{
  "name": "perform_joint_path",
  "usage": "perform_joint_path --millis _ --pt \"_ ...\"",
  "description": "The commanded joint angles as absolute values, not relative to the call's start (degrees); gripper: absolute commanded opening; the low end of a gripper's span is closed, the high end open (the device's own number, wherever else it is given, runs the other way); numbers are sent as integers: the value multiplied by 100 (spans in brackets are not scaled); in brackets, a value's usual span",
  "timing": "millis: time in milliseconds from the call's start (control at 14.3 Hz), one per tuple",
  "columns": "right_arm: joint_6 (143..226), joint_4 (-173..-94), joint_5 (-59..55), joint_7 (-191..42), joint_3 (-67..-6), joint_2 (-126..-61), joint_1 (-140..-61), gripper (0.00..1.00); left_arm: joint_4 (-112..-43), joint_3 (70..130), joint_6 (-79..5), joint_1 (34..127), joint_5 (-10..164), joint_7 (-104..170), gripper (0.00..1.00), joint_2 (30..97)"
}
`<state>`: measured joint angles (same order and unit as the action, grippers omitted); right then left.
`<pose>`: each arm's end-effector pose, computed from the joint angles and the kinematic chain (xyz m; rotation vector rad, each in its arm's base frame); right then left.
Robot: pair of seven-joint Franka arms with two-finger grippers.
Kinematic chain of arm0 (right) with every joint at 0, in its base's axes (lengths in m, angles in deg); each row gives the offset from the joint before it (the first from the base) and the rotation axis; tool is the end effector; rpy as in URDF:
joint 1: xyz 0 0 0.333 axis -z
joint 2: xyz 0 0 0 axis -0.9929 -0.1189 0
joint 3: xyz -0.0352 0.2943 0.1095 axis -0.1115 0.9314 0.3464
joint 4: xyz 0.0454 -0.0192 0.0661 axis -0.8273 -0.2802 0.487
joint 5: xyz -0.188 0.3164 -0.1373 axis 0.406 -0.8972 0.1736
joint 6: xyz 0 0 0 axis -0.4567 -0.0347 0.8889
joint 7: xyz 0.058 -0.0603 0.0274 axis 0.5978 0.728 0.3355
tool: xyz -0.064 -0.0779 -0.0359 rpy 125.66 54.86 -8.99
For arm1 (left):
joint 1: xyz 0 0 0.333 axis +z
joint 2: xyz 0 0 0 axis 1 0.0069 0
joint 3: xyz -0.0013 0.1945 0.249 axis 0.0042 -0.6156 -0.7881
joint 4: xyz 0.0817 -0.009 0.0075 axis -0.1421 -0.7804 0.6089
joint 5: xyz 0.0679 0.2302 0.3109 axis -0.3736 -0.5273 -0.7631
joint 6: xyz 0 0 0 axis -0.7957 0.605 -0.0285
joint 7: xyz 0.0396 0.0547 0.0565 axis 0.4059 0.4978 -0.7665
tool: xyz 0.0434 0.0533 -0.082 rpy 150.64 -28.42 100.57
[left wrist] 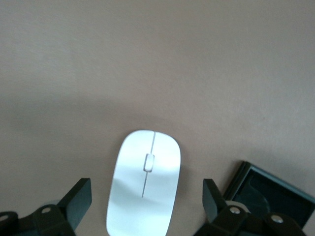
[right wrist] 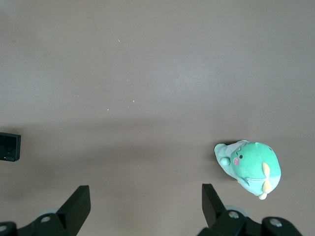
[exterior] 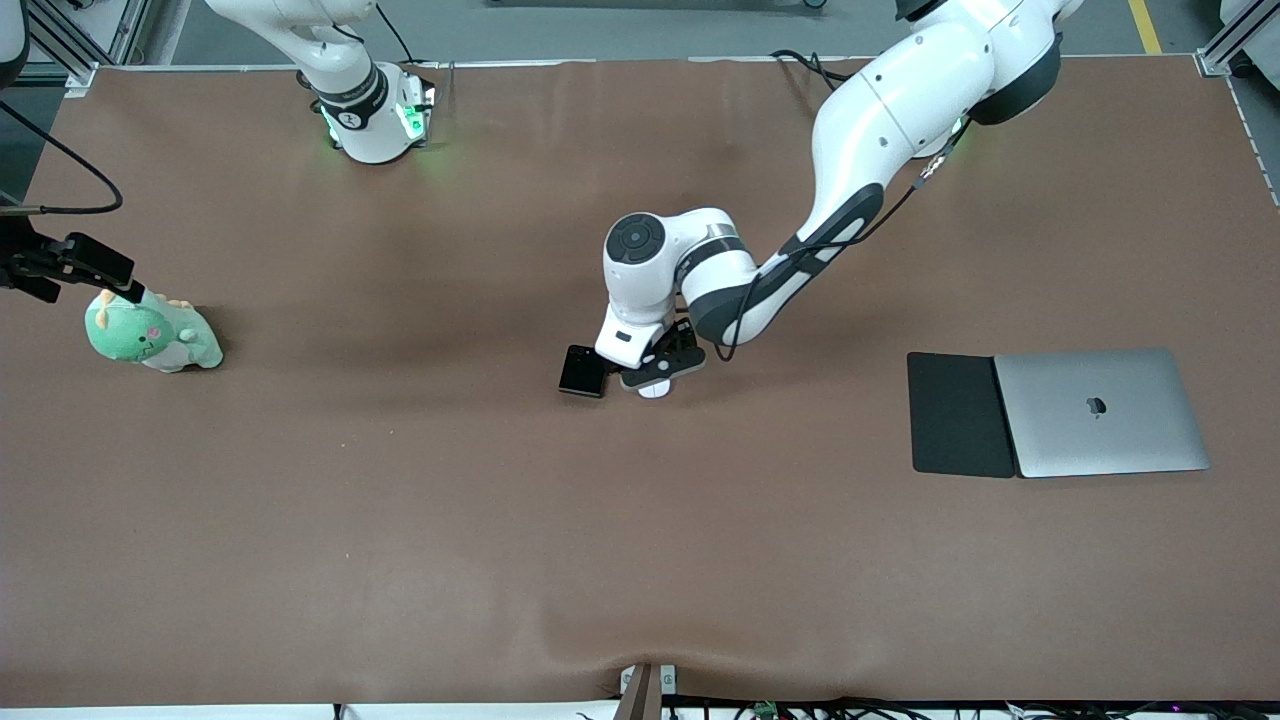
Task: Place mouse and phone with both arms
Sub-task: 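Lower the left gripper and grasp the white mouse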
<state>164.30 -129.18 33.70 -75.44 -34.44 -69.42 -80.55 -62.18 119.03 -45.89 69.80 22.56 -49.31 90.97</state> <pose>0.5567 -0.0544 0.5990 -3.1219 0.0479 -0.0269 0.4767 -0.5345 0.2000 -3.0960 -0.4408 -0.1996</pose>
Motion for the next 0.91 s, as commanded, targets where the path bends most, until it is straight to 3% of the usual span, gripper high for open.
perform_joint_path --millis 0,840 --pt "16474 -12984 3329 -7525 -3409 -6903 -8019 100 -6107 12098 -4798 6983 1753 -5010 100 9398" --pt "16465 -12984 3329 -7525 -3409 -6903 -8036 100 -6635 12089 -4798 7124 1586 -4738 100 9310"
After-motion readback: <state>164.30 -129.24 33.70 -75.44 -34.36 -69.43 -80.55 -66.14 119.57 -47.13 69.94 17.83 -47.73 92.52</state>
